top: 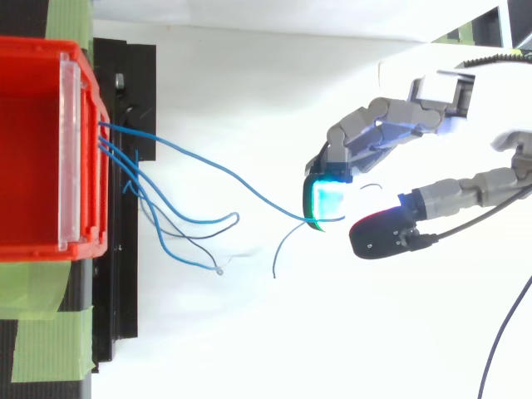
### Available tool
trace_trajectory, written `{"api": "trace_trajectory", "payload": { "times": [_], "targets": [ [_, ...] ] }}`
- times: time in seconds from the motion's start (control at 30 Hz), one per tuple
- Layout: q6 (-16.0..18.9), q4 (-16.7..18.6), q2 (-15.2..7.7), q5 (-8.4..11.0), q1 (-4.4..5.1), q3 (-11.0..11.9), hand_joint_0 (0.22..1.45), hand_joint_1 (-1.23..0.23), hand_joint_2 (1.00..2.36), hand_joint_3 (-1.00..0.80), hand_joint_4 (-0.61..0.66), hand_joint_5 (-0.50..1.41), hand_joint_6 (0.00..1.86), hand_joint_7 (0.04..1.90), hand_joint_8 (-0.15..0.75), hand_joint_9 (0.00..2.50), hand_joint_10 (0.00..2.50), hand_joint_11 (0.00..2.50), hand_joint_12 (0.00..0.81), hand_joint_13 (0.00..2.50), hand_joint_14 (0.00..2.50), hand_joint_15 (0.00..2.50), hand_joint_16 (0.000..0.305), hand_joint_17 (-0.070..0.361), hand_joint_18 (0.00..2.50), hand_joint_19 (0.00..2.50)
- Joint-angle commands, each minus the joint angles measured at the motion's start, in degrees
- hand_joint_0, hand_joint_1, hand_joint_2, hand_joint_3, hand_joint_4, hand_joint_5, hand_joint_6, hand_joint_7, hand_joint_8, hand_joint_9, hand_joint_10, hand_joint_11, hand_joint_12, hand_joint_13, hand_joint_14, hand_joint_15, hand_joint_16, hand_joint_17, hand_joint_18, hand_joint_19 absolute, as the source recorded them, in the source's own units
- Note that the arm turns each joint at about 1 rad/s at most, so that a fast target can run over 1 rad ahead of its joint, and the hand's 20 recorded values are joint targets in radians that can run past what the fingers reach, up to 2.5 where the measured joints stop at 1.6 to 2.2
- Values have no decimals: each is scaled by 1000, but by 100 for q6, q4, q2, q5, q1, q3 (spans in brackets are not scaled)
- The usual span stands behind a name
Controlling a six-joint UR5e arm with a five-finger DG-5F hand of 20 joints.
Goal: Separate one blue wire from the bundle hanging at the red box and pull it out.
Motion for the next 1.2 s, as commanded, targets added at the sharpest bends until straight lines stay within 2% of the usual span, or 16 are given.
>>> {"api": "trace_trajectory", "payload": {
  "times": [0.0, 0.17, 0.27, 0.37, 0.57, 0.83, 1.17],
  "targets": [
    [22, 42, 0, 9, 25, -108, 507, -742, 1313, -40, -176, -90, 863, 1092, 352, 547, 5, 238, 502, 439, 8, 365, 71, 159, 631, 319],
    [66, 77, 0, 9, 51, -144, 509, -745, 1310, -43, -171, -91, 863, 1093, 353, 552, 6, 239, 503, 441, 8, 369, 70, 159, 631, 312],
    [83, 112, 0, 0, 69, -311, 511, -747, 1303, -40, -171, -91, 863, 1096, 354, 552, 5, 243, 502, 441, 8, 366, 70, 158, 631, 313],
    [198, 323, 0, 26, 95, -434, 512, -748, 1298, -38, -171, -92, 863, 1088, 354, 553, 6, 247, 502, 442, 10, 366, 70, 158, 631, 313],
    [259, 341, 0, 17, 104, -442, 514, -748, 1291, -36, -170, -92, 863, 1091, 354, 558, 6, 248, 500, 445, 8, 369, 70, 158, 634, 309],
    [31, 780, 0, 35, 95, -442, 517, -751, 1279, -33, -176, -92, 863, 1086, 351, 558, 6, 241, 500, 444, 8, 363, 70, 158, 632, 306],
    [-75, 816, 0, 35, 104, -442, 520, -752, 1271, -30, -175, -93, 863, 1086, 352, 553, 6, 235, 498, 444, 8, 362, 70, 158, 630, 304]
  ]
}}
